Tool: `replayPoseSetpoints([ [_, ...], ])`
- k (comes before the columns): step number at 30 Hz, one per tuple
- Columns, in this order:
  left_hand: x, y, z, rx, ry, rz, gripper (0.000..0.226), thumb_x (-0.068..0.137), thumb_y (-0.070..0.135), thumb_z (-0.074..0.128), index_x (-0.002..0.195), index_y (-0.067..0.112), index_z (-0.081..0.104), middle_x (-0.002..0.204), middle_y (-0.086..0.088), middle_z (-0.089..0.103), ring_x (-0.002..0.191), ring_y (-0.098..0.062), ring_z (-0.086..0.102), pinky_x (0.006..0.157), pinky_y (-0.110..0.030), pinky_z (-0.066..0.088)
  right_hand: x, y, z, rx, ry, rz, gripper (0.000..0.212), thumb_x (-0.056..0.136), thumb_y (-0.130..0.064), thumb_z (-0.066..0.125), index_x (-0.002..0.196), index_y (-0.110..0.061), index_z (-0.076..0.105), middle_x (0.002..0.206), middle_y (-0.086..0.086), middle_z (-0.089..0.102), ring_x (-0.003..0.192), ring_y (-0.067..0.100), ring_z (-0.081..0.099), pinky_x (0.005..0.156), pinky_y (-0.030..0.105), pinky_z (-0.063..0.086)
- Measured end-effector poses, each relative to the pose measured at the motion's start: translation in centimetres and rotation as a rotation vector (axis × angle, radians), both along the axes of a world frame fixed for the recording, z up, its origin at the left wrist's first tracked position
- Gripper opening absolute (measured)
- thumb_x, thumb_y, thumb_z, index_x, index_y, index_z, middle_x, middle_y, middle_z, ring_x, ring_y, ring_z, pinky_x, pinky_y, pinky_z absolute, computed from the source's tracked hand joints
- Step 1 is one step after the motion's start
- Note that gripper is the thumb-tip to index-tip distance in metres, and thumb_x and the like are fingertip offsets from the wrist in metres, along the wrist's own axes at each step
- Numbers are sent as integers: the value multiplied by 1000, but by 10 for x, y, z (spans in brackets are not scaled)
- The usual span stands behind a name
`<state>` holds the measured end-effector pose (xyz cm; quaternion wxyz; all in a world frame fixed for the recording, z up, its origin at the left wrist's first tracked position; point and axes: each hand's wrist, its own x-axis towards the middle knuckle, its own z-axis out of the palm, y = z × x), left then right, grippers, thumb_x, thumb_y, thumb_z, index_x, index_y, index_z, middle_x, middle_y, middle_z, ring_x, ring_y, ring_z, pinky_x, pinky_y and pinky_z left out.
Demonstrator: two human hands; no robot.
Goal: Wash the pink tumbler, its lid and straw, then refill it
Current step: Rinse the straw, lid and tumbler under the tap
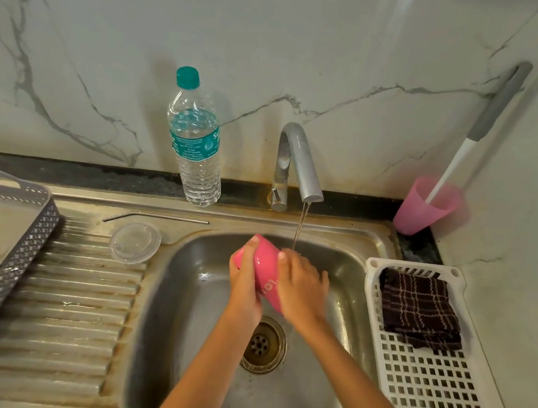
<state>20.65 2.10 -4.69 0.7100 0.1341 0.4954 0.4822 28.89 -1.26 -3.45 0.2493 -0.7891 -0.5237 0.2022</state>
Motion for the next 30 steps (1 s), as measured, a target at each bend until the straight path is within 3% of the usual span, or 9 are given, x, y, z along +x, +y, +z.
replayPoseSetpoints([
  [4,-2,-4,-7,-74,-125,109,63,81,60,65,130,27,44,114,-12,62,100,-26,64,74,-39,57,22,1,-5,-41,721,-343,53,91,-53,54,122,-11,49,112,4,59,97,16,58,77,29,47],
  [6,1,-6,-12,-92,-177,141,77,75,65,68,137,26,43,120,-15,61,101,-28,65,68,-38,58,16,-3,-5,56,774,-378,54,85,-55,61,119,-14,51,115,4,56,96,14,59,74,26,51],
  [10,8,-8,-17,-112,-220,206,101,59,73,75,140,23,42,132,-18,59,111,-29,64,87,-43,58,-8,-13,1,197,636,-295,43,91,-34,62,127,-12,52,123,-1,48,101,8,55,72,9,50],
  [13,0,-7,-19,-117,-228,182,87,73,70,66,138,16,45,123,-15,64,106,-27,66,85,-41,58,-10,-8,0,166,505,-178,37,93,-29,60,126,-13,56,129,-1,50,109,13,56,89,28,54],
  [15,-5,-9,-21,-136,-201,124,65,87,58,58,135,15,44,118,-13,63,97,-24,67,72,-36,59,-5,-3,6,142,498,-123,18,92,-25,61,108,-18,62,110,0,61,96,14,62,79,25,54],
  [18,-13,-7,-28,-145,-59,59,58,92,41,62,140,25,34,118,-7,56,99,-26,63,77,-42,57,2,2,15,158,204,-27,13,92,-30,59,98,-19,64,80,-1,65,75,16,62,63,23,44],
  [21,-15,-4,-26,-125,-32,-99,74,77,61,69,136,21,48,125,-10,61,110,-28,63,72,-42,59,0,6,24,117,-53,117,20,93,-36,55,92,-17,60,74,-2,63,73,19,63,65,30,47],
  [26,-24,13,-36,-208,-97,-103,65,74,55,72,118,8,62,99,-12,70,87,-24,69,58,-32,57,-2,-2,20,121,-65,410,29,96,-40,47,98,-14,60,88,4,69,82,22,66,81,39,53],
  [30,-29,22,-36,-203,-45,-180,57,75,55,70,110,11,59,84,-8,61,72,-21,60,46,-27,50,41,11,15,145,-526,959,58,99,-55,31,123,-12,63,120,6,66,122,20,52,119,30,19],
])
